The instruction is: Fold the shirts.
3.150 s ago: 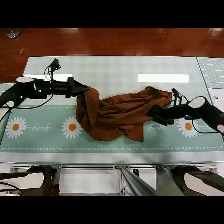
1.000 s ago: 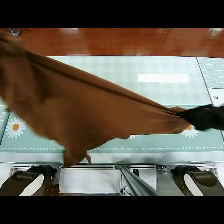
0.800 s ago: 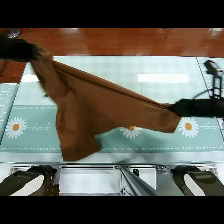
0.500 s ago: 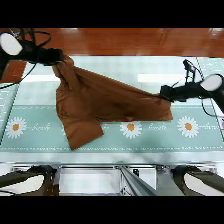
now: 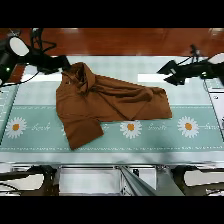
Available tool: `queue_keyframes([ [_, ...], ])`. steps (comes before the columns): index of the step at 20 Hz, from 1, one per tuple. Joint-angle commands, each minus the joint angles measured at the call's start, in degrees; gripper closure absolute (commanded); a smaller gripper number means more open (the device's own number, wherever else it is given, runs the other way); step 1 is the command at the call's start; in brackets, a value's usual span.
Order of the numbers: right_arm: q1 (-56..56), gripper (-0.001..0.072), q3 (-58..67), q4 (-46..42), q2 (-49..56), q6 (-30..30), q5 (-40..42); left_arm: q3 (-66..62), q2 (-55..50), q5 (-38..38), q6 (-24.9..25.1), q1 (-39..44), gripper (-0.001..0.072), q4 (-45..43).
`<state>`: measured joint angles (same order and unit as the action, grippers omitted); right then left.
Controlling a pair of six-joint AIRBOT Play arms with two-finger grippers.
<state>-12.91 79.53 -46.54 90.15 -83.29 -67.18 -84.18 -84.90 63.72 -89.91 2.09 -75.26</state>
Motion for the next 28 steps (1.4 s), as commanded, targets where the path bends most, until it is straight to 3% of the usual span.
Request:
queue_keyframes([
  [1,-7.5,0.01,2.23,-12.87,-3.74,1.95,-17.16,1.14,0.17,15.47,6.84,-6.8,0.0005,-3.21],
  [3,-11.82,0.01,-2.08,-22.93,-8.9,1.92,-19.32,7.5,2.49,16.26,6.75,-13.35,0.0005,0.79],
  [4,-14.62,0.01,-6.38,-23.19,-12.04,1.95,-17.27,12.11,3.87,15.8,6.93,-16.98,0.0005,4.11],
  [7,-20.7,0.01,-22.32,-17.62,-20.61,4.17,-8.57,25.51,6.71,13.9,11.61,-27.06,0.0005,16.13],
  [11,-21.51,0.01,-40.19,-6.51,-27.89,11.15,-3.56,36.48,6.91,10.71,17.53,-35.82,0.0005,29.42],
  [15,-21.27,0.01,-47.39,0.33,-28.83,13.73,-2.4,40.39,6.25,5.22,22.03,-33.4,0.0006,33.97],
  [23,-21.27,0.01,-48.0,0.17,-28.83,13.53,-3.04,41.29,-0.11,2.19,23.69,-22.64,0.0008,40.44],
  [24,-21.27,0.01,-47.98,0.17,-28.83,13.49,-2.8,41.09,-0.11,2.27,24.83,-21.88,0.0069,42.38],
  [25,-21.27,0.0101,-47.98,0.13,-28.83,13.4,-2.25,40.68,-0.11,2.56,25.86,-21.22,0.048,43.01],
  [26,-21.27,0.0101,-47.98,-0.02,-28.83,12.55,-1.22,40.06,-0.11,3.08,27.36,-20.74,0.0681,43.06],
  [28,-21.27,0.0101,-47.98,-0.48,-28.81,10.54,1.42,38.91,-0.09,4.48,27.74,-20.55,0.0684,43.12],
])
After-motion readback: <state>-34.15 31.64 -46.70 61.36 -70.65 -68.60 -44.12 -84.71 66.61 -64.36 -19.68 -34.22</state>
